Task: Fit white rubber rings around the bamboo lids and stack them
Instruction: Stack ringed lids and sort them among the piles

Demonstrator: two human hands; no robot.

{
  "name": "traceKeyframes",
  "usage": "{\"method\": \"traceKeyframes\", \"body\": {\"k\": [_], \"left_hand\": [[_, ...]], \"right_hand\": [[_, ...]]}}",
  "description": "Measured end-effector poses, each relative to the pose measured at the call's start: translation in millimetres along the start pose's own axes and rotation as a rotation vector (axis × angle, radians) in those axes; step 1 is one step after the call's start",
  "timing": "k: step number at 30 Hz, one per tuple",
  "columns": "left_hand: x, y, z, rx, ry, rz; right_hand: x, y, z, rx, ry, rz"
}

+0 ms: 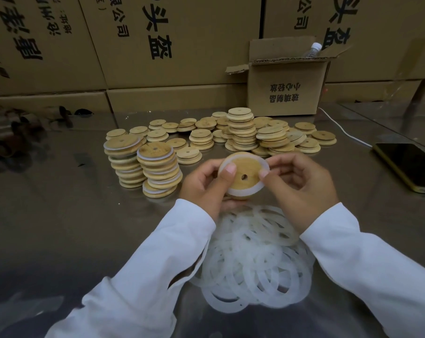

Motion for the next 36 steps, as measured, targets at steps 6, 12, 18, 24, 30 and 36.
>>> {"method": "traceKeyframes", "body": {"k": [6,12,18,24,30,36], "left_hand": [[-1.2,-0.7,3.4,0.036,-0.023,0.035],[-0.8,-3.0,3.0,0.078,0.012,0.023],[0.5,-1.5,0.4,0.043,0.043,0.008],[-1.1,-3.0,4.3,0.24,-0.082,-0.023],[-2.6,3.3,1.8,0.354,-0.043,0.078],[-2.7,3.3,2.3,0.365,-0.027,0.067]], "right_hand": [[3.0,-1.4,-2.4,0.02,0.123,0.008],[2.5,-4.1,-3.4,0.045,0.135,-0.011],[1.4,-2.5,-1.6,-0.02,0.101,-0.031],[0.5,-0.3,0.5,-0.068,-0.025,-0.05],[-1.7,-0.7,4.9,-0.123,-0.099,-0.065],[-0.6,-0.2,1.1,-0.253,-0.073,-0.056]]}}
Point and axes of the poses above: each hand's wrist, its own x-axis towards the middle knuckle, its own z-axis out of the palm, y = z × x, the point moved 2 cm from there along x, towards the middle knuckle, and after that the axes turned 5 degrees about -z, right-handed, at the moved point
